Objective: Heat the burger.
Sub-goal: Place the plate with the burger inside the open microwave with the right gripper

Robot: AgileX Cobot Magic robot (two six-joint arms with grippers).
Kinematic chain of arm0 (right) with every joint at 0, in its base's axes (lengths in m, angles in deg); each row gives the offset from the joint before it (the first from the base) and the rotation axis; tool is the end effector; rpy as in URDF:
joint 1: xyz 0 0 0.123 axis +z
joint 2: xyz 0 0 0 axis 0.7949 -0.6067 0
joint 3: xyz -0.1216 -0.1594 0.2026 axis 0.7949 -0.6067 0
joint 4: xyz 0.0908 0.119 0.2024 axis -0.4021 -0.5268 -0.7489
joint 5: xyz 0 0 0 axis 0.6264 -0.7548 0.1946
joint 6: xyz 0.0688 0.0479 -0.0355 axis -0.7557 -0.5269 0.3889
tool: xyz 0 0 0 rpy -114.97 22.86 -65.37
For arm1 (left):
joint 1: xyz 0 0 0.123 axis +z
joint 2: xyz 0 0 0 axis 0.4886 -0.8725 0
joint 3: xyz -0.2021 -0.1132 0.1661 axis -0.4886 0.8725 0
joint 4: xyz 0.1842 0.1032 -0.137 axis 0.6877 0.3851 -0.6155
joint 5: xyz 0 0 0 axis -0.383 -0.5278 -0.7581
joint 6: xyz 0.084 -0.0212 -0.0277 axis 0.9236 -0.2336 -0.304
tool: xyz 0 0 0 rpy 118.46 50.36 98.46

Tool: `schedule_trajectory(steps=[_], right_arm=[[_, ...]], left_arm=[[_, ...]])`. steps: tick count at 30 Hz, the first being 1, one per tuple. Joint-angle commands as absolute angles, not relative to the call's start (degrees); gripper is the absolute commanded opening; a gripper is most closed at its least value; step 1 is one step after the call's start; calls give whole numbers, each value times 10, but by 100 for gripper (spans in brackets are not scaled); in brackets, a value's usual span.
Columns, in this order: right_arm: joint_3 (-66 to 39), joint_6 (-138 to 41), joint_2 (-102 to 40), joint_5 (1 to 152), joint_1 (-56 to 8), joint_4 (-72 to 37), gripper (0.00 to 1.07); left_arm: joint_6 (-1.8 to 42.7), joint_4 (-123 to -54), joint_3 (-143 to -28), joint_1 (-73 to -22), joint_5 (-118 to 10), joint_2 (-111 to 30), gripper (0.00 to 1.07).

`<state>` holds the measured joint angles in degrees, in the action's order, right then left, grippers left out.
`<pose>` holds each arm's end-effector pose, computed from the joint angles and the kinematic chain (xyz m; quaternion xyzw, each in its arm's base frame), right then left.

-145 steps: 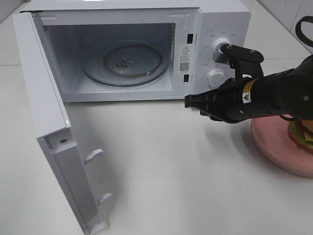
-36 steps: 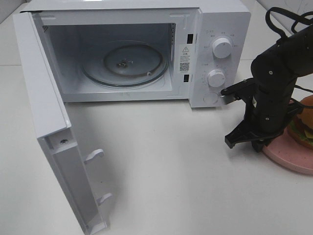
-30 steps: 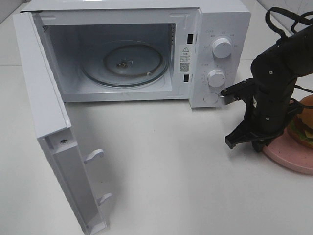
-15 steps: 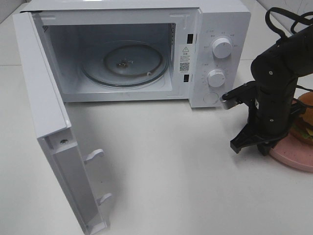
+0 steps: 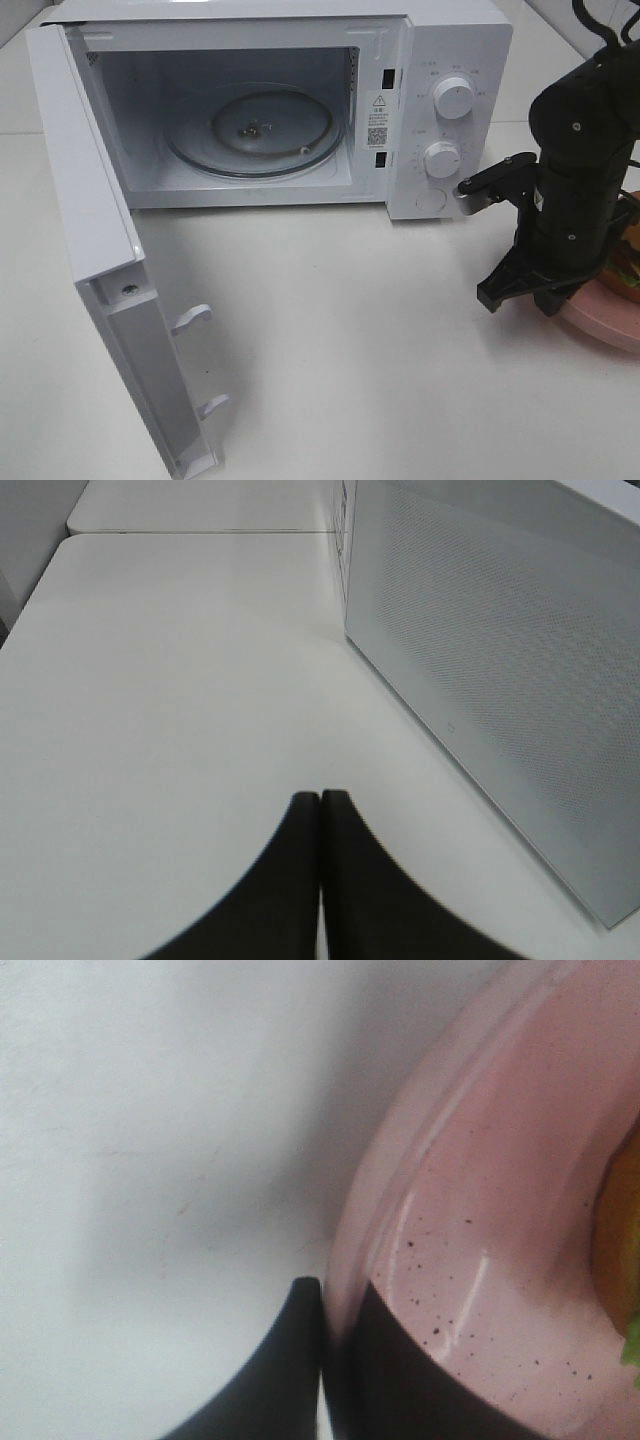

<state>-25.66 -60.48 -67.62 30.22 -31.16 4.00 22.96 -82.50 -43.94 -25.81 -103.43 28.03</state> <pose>0.2976 0.0931 0.1365 -0.2492 0.9599 -0.1181 0.0510 -0.0053 -0.0119 0.2792 0.0241 0.8479 -0.0281 0.5289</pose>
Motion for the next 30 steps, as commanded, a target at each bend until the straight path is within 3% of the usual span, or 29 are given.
schedule_trajectory(steps=[1,12,14,17,30], right_arm=[[-283,-603,-647,298,-288,45,0],[-356,-632,-590,295,-204,93,0],[-366,-652,-573,280,-161,115,0],[-367,-652,-569,275,-152,115,0],[-368,-652,-503,217,6,105,0]], left_arm=[[228,-827,-438,-256,-1025,292,0],[228,-827,-438,-256,-1025,292,0],[228,-827,-438,-256,-1025,292,0],[228,-827,-438,-256,-1025,292,0],[228,-827,-438,-256,-1025,292,0]])
